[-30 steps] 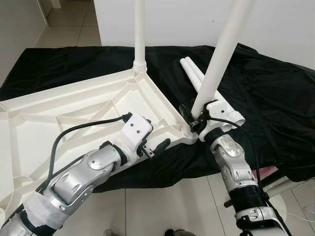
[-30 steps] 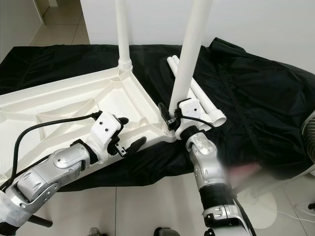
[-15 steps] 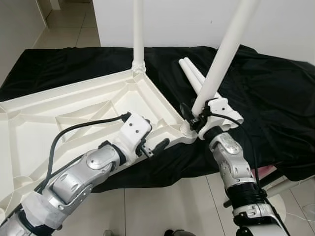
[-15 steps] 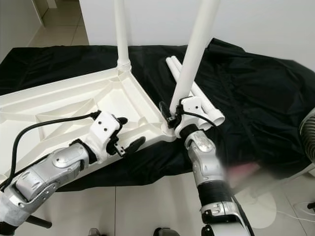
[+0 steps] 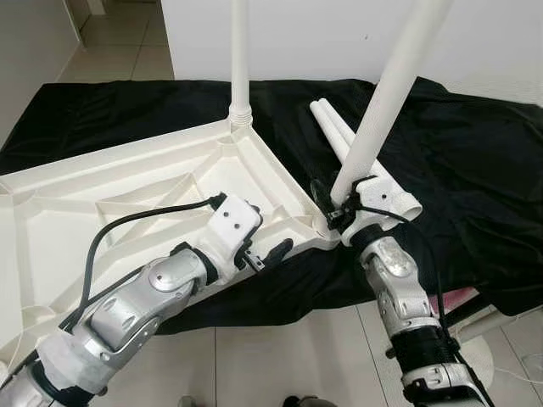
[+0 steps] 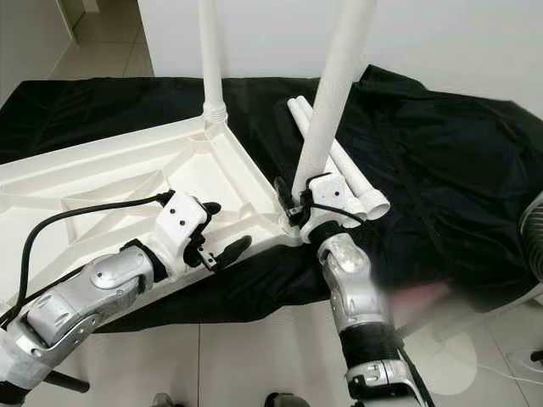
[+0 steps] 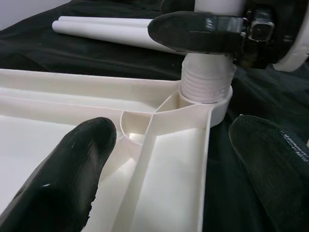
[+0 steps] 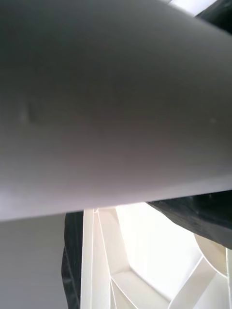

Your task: Building children table

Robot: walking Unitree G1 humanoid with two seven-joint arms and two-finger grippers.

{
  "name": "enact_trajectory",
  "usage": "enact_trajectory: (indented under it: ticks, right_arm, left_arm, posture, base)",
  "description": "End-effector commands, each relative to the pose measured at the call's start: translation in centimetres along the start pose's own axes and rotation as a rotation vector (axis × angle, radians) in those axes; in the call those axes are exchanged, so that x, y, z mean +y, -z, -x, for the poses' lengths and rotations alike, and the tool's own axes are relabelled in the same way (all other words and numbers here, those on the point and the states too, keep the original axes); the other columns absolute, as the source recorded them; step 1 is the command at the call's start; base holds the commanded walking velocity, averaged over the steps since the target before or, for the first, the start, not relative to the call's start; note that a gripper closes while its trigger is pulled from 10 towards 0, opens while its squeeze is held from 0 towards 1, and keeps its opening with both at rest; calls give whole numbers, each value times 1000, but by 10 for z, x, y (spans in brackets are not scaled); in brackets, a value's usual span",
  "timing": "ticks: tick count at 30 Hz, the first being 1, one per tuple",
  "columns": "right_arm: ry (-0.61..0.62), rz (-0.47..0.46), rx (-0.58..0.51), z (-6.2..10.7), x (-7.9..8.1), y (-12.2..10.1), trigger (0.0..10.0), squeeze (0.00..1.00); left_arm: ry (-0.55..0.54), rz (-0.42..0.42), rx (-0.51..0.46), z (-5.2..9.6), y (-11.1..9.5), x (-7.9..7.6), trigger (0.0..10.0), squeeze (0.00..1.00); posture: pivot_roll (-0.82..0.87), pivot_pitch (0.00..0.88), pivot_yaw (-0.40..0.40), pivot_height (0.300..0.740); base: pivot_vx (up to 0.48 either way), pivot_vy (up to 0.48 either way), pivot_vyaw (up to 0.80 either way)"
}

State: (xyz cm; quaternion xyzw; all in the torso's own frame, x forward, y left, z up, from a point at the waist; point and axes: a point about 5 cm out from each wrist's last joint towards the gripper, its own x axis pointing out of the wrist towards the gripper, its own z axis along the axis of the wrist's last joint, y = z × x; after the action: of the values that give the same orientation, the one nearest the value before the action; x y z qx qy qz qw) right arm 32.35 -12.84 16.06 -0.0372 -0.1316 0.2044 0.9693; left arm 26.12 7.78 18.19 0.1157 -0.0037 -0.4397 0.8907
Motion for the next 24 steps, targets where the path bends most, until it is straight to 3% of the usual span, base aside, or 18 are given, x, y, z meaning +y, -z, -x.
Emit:
enact_trajectory:
  ticks: [1, 9, 16, 24]
  right_arm:
    - [-23, -22, 150, 14, 5, 31, 10000, 0]
    - [2, -41, 164, 13, 1, 33, 10000, 0]
    - [75, -176, 217, 7, -7, 37, 10000, 0]
    - [98, -177, 231, 7, -9, 40, 10000, 0]
  left_arm:
    - [316, -20, -6, 2, -2, -17, 10000, 0]
    - [317, -22, -5, 2, -3, -16, 10000, 0]
    - [320, -23, -5, 2, -3, -16, 10000, 0]
    - [320, -21, -4, 3, -3, -17, 10000, 0]
  posture:
    - [-32, 121, -30, 740]
    - [-34, 120, -27, 740]
    - [-32, 120, -28, 740]
    - [-29, 121, -30, 740]
  base:
    - [0, 0, 0]
    - [0, 0, 0]
    - [0, 0, 0]
    - [0, 0, 0]
